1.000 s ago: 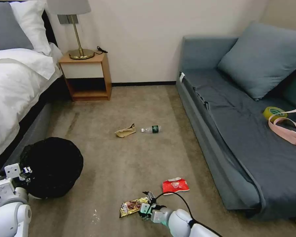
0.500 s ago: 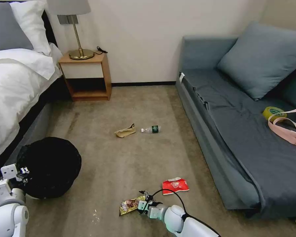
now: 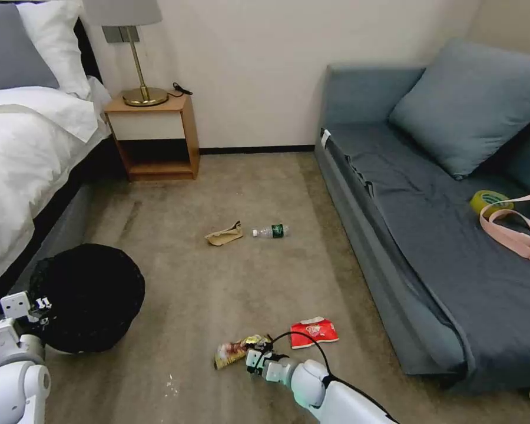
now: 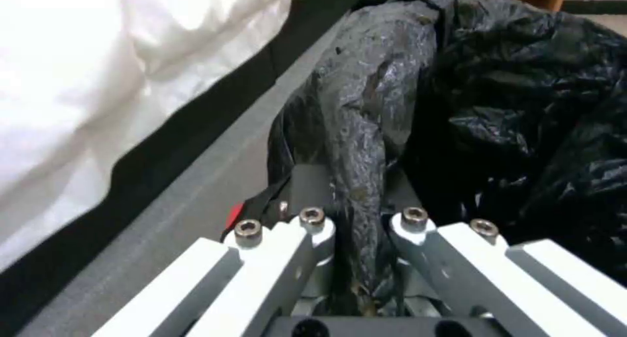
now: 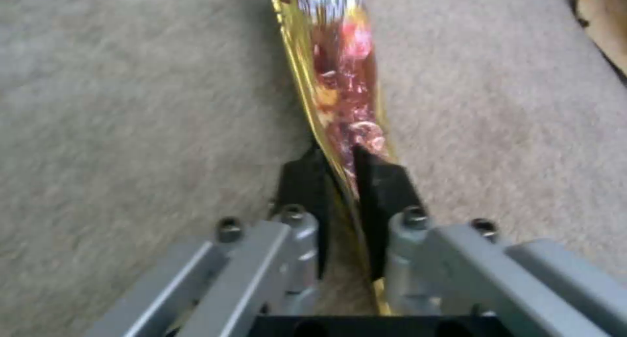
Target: Pick up the trash bin, then pick up the garbage on the floor and place it into the trash bin.
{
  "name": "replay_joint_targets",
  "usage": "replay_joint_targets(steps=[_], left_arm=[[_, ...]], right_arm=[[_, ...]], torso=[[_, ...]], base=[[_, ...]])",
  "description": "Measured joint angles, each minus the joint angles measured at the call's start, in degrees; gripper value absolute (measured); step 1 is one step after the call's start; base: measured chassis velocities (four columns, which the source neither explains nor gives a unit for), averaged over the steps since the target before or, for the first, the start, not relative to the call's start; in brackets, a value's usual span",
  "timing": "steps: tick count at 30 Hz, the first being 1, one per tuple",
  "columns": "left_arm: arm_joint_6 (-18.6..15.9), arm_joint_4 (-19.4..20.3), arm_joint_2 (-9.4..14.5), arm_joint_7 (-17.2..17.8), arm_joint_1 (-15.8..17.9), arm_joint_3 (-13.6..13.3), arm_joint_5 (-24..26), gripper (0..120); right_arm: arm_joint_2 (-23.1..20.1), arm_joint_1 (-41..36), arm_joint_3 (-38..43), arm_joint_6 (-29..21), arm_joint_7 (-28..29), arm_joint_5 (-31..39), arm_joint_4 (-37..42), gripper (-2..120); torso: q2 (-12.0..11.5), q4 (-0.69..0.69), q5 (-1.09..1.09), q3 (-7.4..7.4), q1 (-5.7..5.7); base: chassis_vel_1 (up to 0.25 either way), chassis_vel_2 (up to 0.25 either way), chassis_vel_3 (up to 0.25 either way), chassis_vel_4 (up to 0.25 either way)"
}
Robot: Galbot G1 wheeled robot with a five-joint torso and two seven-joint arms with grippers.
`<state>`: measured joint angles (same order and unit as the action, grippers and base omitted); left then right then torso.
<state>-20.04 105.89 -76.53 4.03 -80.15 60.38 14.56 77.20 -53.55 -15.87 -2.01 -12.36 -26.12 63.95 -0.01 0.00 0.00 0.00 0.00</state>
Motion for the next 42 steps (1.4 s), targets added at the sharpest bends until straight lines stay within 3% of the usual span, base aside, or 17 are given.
replay_joint_targets(steps=[3,15,26,35,42], left_arm=[[0.01,0.23,-0.21,0.0,-0.42,-0.3,0.22,4],[0.2,1.5,-0.57,-0.07,-1.36,-0.64,-0.05,4],[0.61,2.77,-0.99,-0.79,-2.6,-1.49,-1.33,4],[0.98,2.2,-1.36,-2.9,-1.89,-6.13,-2.91,4],[0.86,1.04,-1.12,-4.59,1.61,-11.44,-3.89,4]], right_arm=[[0.56,0.66,0.82,0.22,0.0,0.18,-1.32,0],[1.36,0.19,2.57,0.6,0.0,0.48,-1.31,0],[0.75,0.22,5.96,-2.15,-0.04,8.11,11.32,0],[-1.55,-0.37,6.69,-4.48,-0.69,15.56,25.3,0],[-2.85,-0.41,3.24,-5.51,-3.35,24.97,35.8,0]], torso=[[0.0,0.0,0.0,0.0,0.0],[0.0,0.0,0.0,0.0,0.0],[0.0,0.01,0.0,0.0,0.0],[0.0,0.0,0.0,0.0,0.0],[0.01,-0.01,0.01,0.0,0.0]], base=[[0.0,0.0,0.0,0.0],[0.0,0.0,0.0,0.0],[0.0,0.0,0.0,0.0],[0.0,0.0,0.0,0.0],[0.0,0.0,0.0,0.0]])
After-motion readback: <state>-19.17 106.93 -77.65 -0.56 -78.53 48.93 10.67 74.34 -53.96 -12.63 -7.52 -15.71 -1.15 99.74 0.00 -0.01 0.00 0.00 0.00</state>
